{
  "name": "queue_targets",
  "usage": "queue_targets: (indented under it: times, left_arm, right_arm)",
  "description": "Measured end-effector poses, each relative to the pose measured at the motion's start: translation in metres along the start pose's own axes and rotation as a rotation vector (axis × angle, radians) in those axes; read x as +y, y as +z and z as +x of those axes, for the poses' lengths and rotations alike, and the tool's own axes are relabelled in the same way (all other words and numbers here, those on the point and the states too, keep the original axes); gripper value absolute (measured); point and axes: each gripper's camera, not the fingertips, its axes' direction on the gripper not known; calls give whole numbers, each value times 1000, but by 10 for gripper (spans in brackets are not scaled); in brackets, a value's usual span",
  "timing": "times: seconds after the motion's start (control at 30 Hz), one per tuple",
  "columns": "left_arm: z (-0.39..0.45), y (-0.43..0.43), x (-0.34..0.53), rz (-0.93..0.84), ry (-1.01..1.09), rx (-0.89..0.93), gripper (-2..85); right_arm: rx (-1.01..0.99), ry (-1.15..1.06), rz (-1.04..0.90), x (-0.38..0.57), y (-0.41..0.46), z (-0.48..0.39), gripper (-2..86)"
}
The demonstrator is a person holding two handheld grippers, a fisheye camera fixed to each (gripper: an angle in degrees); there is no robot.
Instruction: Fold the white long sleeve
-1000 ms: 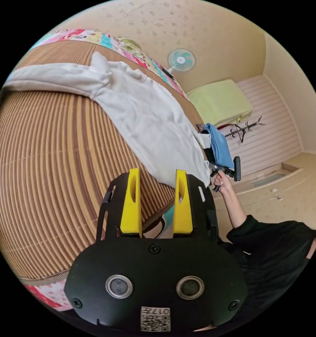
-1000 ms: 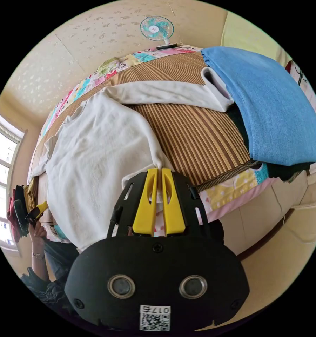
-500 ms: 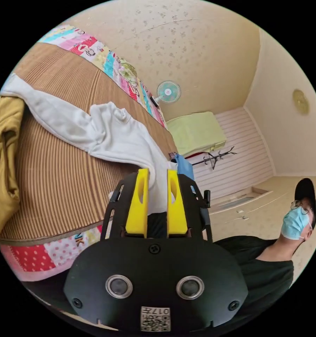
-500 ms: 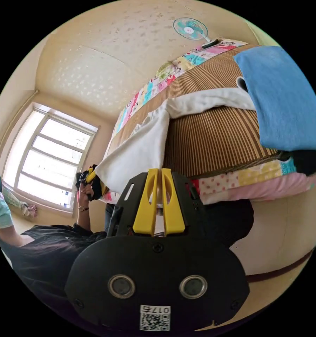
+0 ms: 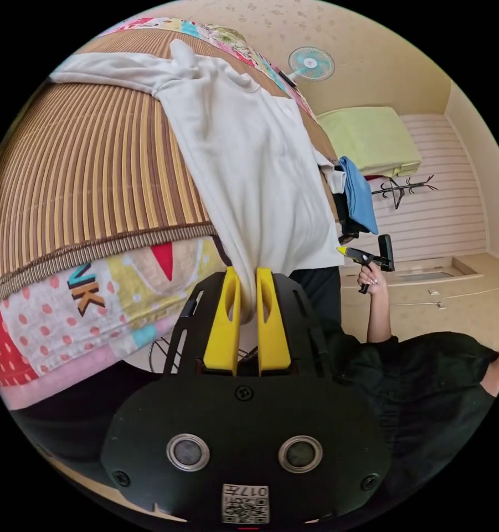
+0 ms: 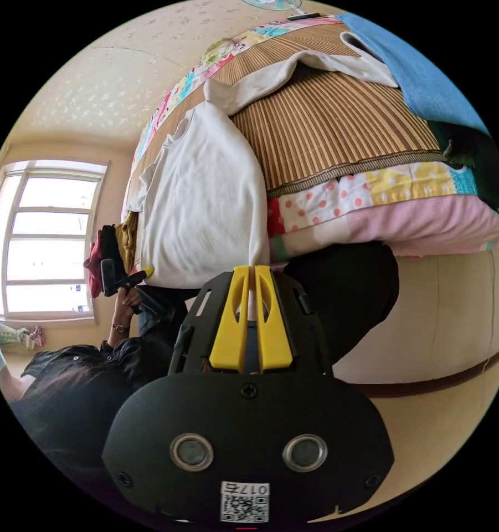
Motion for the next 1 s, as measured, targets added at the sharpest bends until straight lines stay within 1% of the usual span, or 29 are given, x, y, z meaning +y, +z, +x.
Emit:
queue_targets:
  times: [0.07, 0.13, 0.2, 0.27, 0.3, 0.37, 0.4, 0.43, 0.47, 0.5, 0.53, 0.6, 0.67, 0.7, 0.77, 0.8, 0.83, 0.87, 0.9, 0.93, 0.97, 1.0]
  left_arm:
    - [-5, -17, 18, -40, -34, 19, 51]
    - [-11, -44, 32, -10, -72, 1, 58]
    - [-14, -85, 41, 105, -102, -50, 74]
    - [-19, -145, 34, 302, -125, -94, 107]
    - [-20, -159, 28, 343, -133, -107, 112]
    - [-29, -208, -2, 526, -205, -199, 123]
    - [-31, -218, -8, 581, -235, -233, 124]
    - [-40, -237, -22, 678, -312, -306, 127]
    - [-50, -252, -41, 734, -376, -386, 132]
    - [-57, -258, -50, 743, -420, -420, 135]
    - [-73, -266, -68, 746, -508, -459, 137]
    - [-101, -269, -88, 734, -587, -439, 132]
    - [-143, -254, -103, 629, -712, -350, 129]
    - [-152, -248, -106, 590, -730, -329, 129]
    - [-149, -246, -100, 597, -721, -382, 87]
    - [-148, -246, -97, 603, -721, -363, 72]
    - [-145, -249, -87, 634, -711, -267, 51]
    - [-142, -254, -72, 707, -679, -139, 39]
    - [-139, -258, -64, 752, -657, -73, 37]
    - [-131, -265, -47, 834, -628, 14, 34]
    - [-114, -276, -33, 910, -587, 30, 32]
    - [-102, -281, -28, 940, -557, 14, 32]
  right_arm:
    - [-3, -102, -93, 23, -3, -9, 22]
    - [-21, -168, -161, 38, -7, -14, 21]
    - [-5, -184, -163, 46, -14, -15, 19]
    - [33, -158, -101, 40, -22, -11, 14]
    - [36, -149, -74, 35, -23, -11, 12]
    - [-7, -181, 1, 11, -20, -23, 8]
    - [-25, -199, 11, 5, -18, -30, 8]
    - [-56, -224, 15, -6, -12, -44, 7]
    - [-77, -255, 1, -13, -4, -60, 6]
    - [-84, -277, -9, -14, 0, -69, 6]
    - [-83, -330, -30, -11, 9, -87, 6]
    - [-40, -405, -63, 0, 23, -108, 6]
    - [82, -445, -123, 17, 46, -117, 6]
    - [116, -447, -143, 20, 52, -116, 6]
    - [215, -407, -187, 28, 70, -105, 5]
    - [229, -395, -175, 28, 71, -102, 5]
    - [243, -377, -121, 27, 70, -98, 5]
    - [229, -370, -37, 24, 64, -97, 5]
    - [215, -375, 7, 22, 61, -98, 5]
    - [184, -405, 88, 15, 57, -101, 5]
    - [156, -439, 156, 5, 59, -104, 6]
    - [145, -452, 183, -1, 63, -104, 6]
